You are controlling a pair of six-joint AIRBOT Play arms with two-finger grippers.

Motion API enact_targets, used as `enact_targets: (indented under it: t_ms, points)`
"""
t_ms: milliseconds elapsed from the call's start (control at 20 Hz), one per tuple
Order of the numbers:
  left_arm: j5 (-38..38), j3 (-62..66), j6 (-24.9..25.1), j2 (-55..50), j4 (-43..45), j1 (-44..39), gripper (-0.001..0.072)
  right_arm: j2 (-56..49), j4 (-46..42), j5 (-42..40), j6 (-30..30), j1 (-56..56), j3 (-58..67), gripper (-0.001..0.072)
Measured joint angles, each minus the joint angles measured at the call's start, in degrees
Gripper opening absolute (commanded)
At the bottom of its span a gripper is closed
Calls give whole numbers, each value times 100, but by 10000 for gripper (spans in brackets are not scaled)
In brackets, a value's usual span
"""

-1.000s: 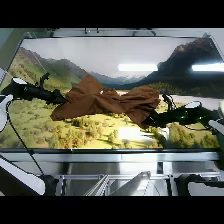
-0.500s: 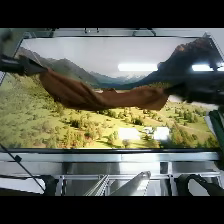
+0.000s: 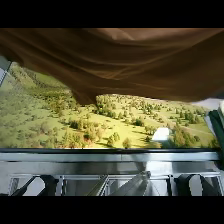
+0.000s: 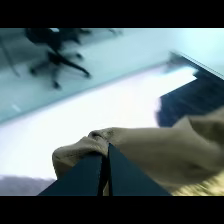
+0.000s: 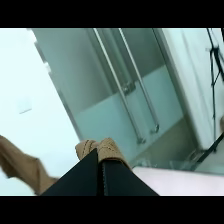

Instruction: Fold the shirts.

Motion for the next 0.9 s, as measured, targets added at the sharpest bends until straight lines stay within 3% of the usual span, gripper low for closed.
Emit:
enact_targets:
  t_ms: [150, 300, 500, 700, 900]
  points:
    - [103, 544, -122, 118, -74, 339, 25, 61, -44, -20, 291, -153, 459, 19]
    - [0, 229, -153, -146, -7, 133, 25, -205, -1342, -79, 761, 227, 540, 18]
    - [76, -1132, 251, -846, 575, -577, 25, -1102, -2949, -413, 922, 1244, -15, 18]
    - [501, -2135, 778, -1980, 1244, -1351, 25, -2640, -3565, -1005, 433, 2262, -608, 18]
    - [1040, -2103, 1064, -3432, 1725, -1823, 26, -4483, -3051, -1515, -334, 2793, -669, 18]
